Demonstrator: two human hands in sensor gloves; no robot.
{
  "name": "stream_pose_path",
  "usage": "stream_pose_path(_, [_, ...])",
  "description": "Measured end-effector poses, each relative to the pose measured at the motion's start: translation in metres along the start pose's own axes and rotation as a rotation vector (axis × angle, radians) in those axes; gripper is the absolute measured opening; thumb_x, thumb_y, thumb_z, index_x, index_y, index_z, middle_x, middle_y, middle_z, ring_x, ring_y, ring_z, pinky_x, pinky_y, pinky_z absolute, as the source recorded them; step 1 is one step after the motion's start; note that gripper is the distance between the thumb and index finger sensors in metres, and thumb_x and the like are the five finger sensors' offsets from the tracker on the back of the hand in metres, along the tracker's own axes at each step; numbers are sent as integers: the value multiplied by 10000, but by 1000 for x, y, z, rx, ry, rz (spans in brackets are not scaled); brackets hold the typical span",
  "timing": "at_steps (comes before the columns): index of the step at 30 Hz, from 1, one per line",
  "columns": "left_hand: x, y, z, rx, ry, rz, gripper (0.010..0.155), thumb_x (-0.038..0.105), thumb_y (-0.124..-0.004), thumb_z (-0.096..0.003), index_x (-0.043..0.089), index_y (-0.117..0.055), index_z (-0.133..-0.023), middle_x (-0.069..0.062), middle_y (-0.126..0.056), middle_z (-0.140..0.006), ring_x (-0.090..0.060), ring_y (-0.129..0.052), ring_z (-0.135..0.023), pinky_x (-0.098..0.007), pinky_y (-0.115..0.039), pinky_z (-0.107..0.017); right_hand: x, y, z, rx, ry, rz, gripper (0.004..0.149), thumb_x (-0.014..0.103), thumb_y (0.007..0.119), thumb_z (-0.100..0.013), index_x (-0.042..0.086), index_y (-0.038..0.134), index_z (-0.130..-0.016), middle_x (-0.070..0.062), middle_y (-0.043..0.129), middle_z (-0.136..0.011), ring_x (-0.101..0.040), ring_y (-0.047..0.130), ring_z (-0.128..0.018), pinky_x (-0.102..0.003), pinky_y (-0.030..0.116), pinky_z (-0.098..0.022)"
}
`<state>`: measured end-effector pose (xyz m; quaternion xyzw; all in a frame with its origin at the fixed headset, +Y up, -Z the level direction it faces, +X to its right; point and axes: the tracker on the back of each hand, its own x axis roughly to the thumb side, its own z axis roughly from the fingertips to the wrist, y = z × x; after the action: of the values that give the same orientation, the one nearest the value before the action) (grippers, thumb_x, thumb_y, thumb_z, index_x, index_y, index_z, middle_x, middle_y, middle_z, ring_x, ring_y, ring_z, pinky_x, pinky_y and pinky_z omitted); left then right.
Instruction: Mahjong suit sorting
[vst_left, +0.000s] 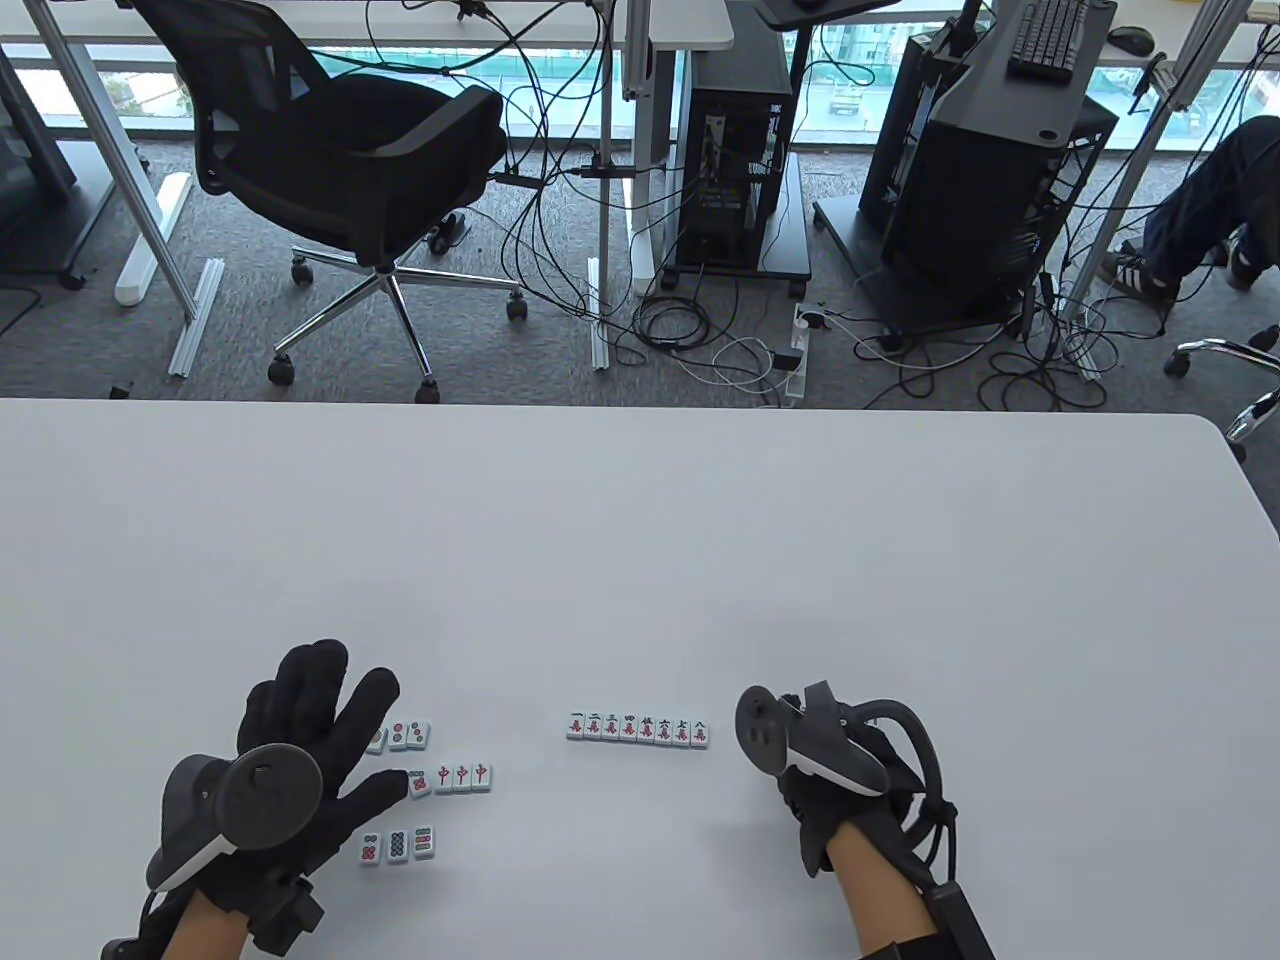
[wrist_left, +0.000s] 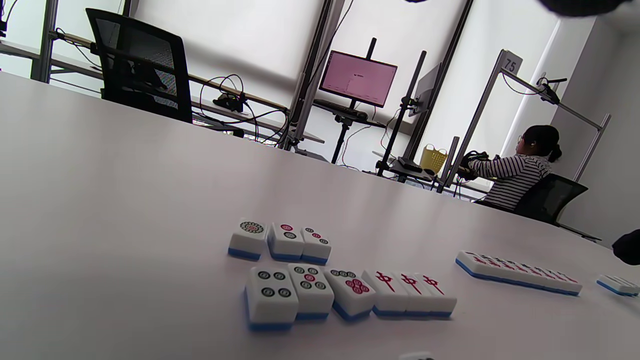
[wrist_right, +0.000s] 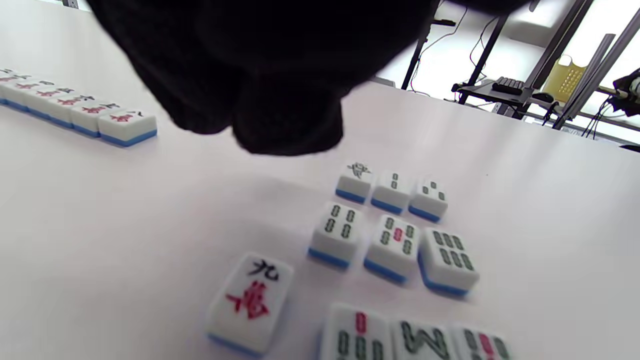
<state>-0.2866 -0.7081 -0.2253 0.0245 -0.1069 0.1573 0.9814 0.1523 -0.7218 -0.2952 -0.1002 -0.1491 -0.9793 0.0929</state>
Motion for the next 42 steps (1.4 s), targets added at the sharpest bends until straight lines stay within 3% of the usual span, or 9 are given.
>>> stream_pose_path(3, [-1, -1, 0, -6, 6, -3, 828, 746, -599, -380, 432, -310, -1090, 109, 41, -1138, -229, -20, -1136, -575, -150, -809, -7, 12, 12, 79, -4, -13, 613, 350, 852, -443, 96, 691, -977, -30, 965, -446, -86, 864, -123, -258, 796, -73])
stream_pose_path(15, [-1, -3, -1, -23, 13, -10, 828, 746, -599, -379, 432, -310, -1089, 108, 41, -1138, -230, -20, -1136, -575, -151, -809, 14, 44, 19, 12, -71, 230, 615, 348, 867, -419, 72, 710, -945, -11, 964, -416, -73, 856, -101, -251, 794, -54])
stream_pose_path(22, [0, -3, -1, -23, 10, -8, 827, 746, -598, -381, 433, -309, -1090, 109, 41, -1137, -229, -20, -1136, -575, -151, -809, 21, 36, 8, 43, -77, 166, 586, 336, 874, -417, 13, 753, -890, -22, 965, -410, -77, 857, -97, -255, 796, -53])
stream_pose_path(27, [-1, -2, -2, -20, 11, -4, 826, 746, -598, -382, 433, -309, -1089, 110, 42, -1137, -229, -19, -1135, -574, -151, -809, 38, 18, -2, -117, -137, 59, 580, 331, 870, -417, 27, 749, -896, -26, 965, -426, -88, 865, -112, -265, 802, -67])
stream_pose_path(31, [0, -2, -1, -14, 8, -2, 828, 745, -600, -381, 431, -309, -1090, 108, 41, -1138, -231, -19, -1135, -576, -149, -808, 51, 9, -16, -169, -164, 39, 577, 326, 868, -418, 33, 745, -900, -31, 963, -439, -94, 869, -122, -270, 804, -77])
stream_pose_path(42, [-1, -1, -1, -1, 1, 5, 827, 745, -600, -381, 433, -310, -1090, 110, 41, -1138, -228, -19, -1136, -575, -149, -809, 70, 14, -45, -151, -142, 104, 559, 316, 861, -426, 44, 747, -900, -38, 960, -461, -102, 876, -138, -277, 809, -91])
